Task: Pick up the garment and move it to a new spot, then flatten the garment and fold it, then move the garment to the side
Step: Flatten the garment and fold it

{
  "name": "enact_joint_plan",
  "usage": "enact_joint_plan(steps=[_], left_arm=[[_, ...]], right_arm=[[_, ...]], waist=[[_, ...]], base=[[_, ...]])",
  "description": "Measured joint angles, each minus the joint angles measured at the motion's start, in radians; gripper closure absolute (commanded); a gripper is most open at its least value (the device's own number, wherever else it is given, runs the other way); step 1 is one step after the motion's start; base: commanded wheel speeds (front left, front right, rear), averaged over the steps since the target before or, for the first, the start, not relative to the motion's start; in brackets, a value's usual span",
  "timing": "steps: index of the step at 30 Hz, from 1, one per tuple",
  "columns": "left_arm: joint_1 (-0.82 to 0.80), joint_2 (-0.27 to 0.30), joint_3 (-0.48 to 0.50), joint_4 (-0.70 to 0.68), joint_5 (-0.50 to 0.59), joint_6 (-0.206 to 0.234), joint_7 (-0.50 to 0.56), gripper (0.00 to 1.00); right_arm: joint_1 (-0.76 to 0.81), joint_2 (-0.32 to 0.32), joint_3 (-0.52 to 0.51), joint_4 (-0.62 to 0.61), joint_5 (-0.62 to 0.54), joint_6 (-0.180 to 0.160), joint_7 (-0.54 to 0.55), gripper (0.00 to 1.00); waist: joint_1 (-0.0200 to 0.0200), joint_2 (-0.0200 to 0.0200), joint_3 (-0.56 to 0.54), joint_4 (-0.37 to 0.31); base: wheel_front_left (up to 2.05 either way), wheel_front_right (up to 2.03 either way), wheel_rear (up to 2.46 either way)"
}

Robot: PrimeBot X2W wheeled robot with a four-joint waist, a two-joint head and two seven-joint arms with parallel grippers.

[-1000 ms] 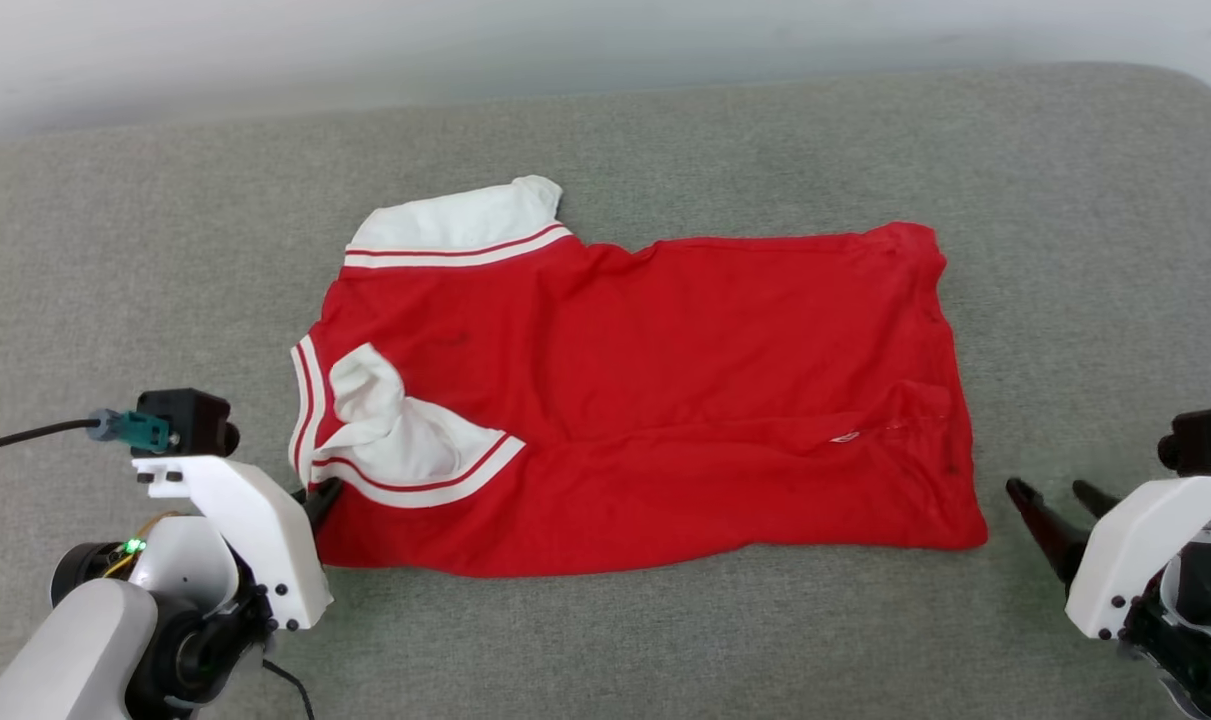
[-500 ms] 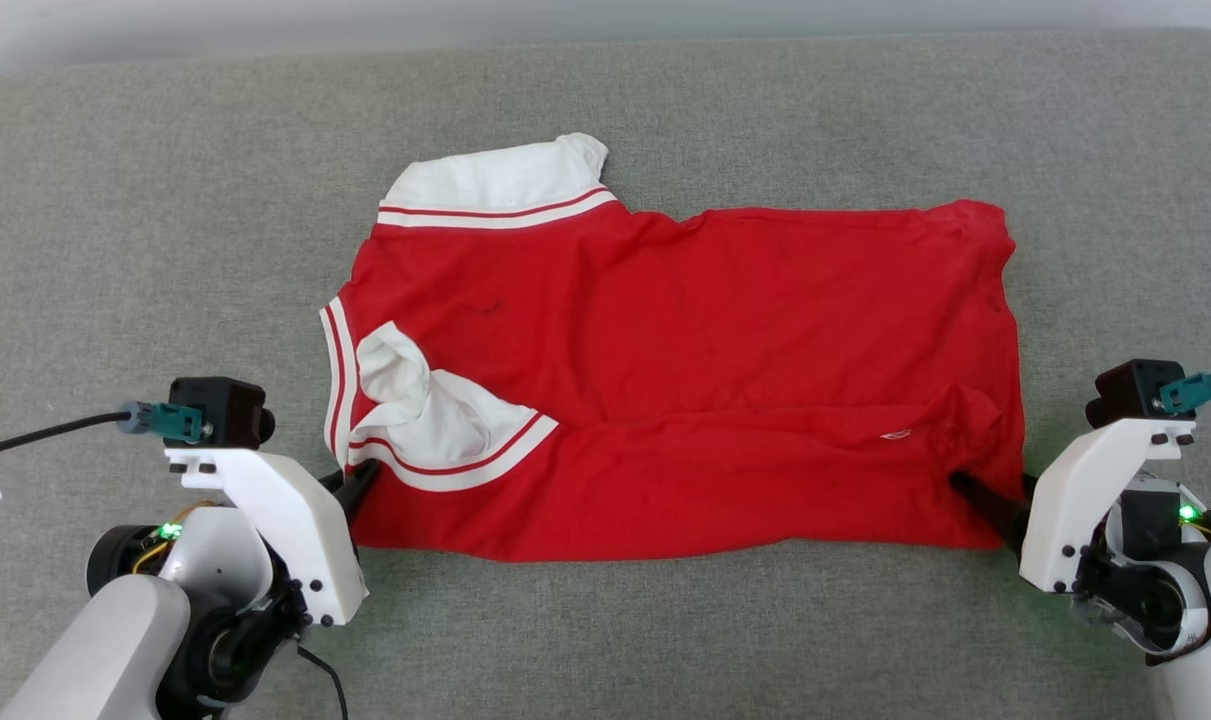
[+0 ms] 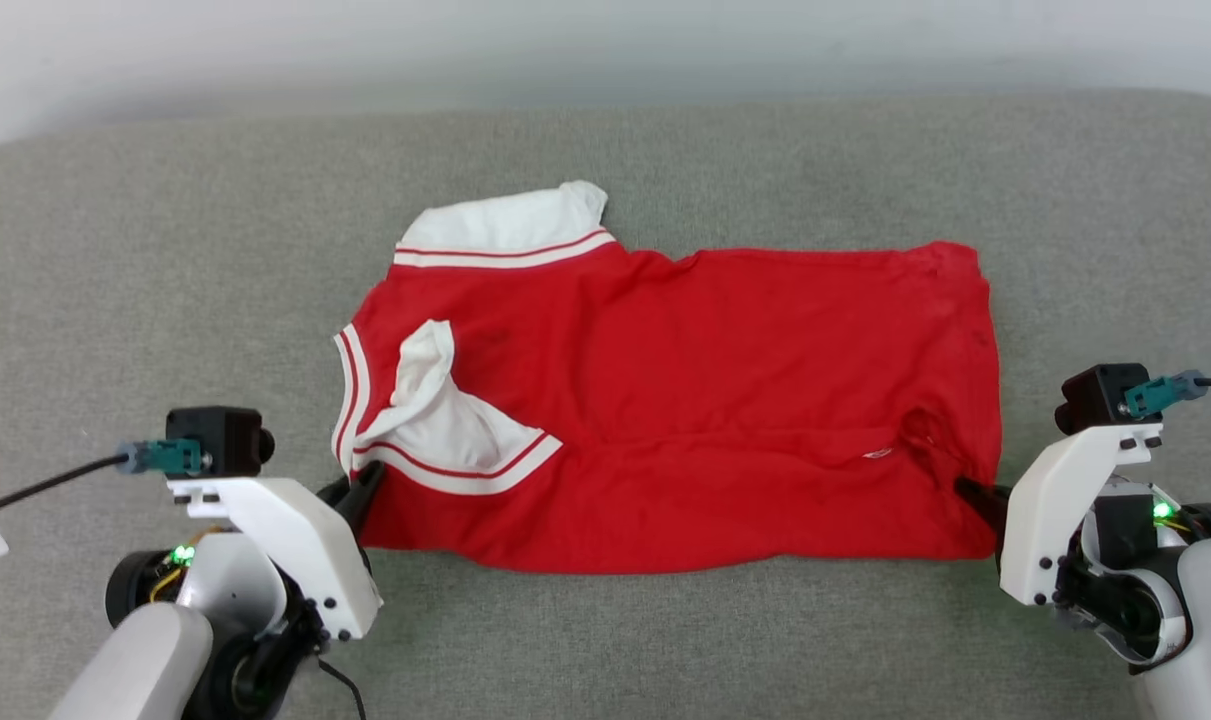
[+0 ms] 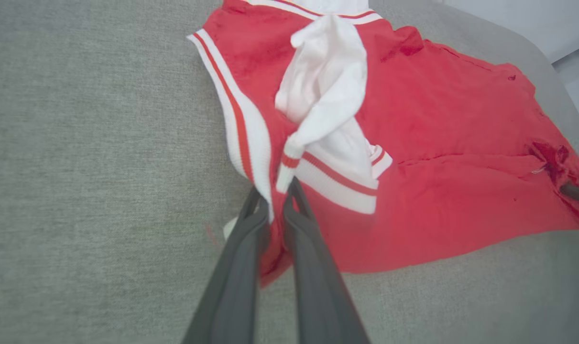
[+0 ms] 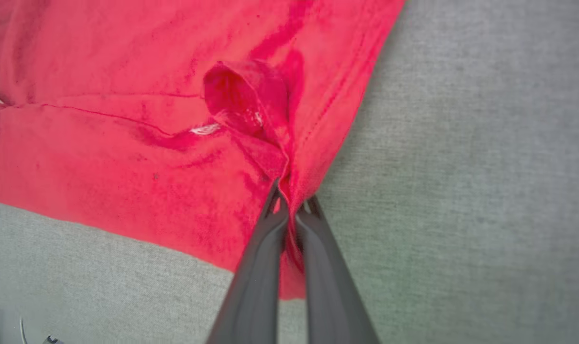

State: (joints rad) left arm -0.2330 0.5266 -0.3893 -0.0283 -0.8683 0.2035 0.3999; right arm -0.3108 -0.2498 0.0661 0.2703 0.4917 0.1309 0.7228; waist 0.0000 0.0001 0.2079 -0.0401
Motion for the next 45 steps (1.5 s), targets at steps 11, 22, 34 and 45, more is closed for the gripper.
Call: enact_joint_plan(steps=[11,22,34,45], left_arm=[[0.168,0.002,0.023,-0.056,-0.018,0.057,-0.046,1.0],[0.255,-0.063,0.04,0.02,-0.09,0.073,-0.08,0.39],[0.192,-0.08,0.058,0.116,-0.03,0.019,-0.23,0.0],[-0.031,-0.062,0.086,0.109,0.056,0.006,-0.323,0.0]], right_arm=[[0.127,-0.007,-0.032,-0.098,0.002,0.0,0.058,1.0],[0.233,0.023,-0.076,-0.077,-0.014,0.0,0.04,0.0],[0.236,0.016,-0.036,-0.097,-0.063,0.0,-0.38,0.0],[0.207,0.092,-0.101,-0.249,-0.188,0.0,-0.653,0.0]], waist=[[-0.0001,0.0,-0.128,0.011],[-0.0001,0.0,-0.134,0.011],[-0.0001,0.0,-0.159,-0.027],[-0.0001,0.0,-0.14,-0.103]], base=[[0.0,0.0,0.0],[0.0,0.0,0.0],[0.0,0.0,0.0],[0.0,0.0,0.0]])
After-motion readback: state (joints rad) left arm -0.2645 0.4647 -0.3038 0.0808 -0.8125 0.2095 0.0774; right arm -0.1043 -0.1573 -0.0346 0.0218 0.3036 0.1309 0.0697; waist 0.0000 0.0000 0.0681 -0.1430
